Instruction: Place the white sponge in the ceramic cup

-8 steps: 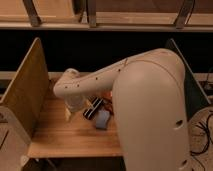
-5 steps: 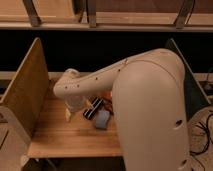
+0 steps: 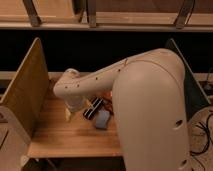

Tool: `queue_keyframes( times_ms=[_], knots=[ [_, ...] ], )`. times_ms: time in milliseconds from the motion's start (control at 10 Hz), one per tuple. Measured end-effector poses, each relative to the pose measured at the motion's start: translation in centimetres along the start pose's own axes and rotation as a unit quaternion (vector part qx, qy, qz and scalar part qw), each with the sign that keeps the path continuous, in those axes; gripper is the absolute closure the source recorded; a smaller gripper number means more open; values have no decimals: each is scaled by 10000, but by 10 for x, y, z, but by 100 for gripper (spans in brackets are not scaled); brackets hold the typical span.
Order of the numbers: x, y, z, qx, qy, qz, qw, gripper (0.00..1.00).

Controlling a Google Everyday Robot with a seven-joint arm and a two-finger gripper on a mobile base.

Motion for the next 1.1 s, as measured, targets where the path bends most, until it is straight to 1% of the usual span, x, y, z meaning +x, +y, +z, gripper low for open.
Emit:
queue_keyframes(
  times_ms=[900,1100],
  knots=[
    [0,0,0,1,-1,0,10000,20],
    [-1,-2,-2,30,-52,11,10000,20]
  ],
)
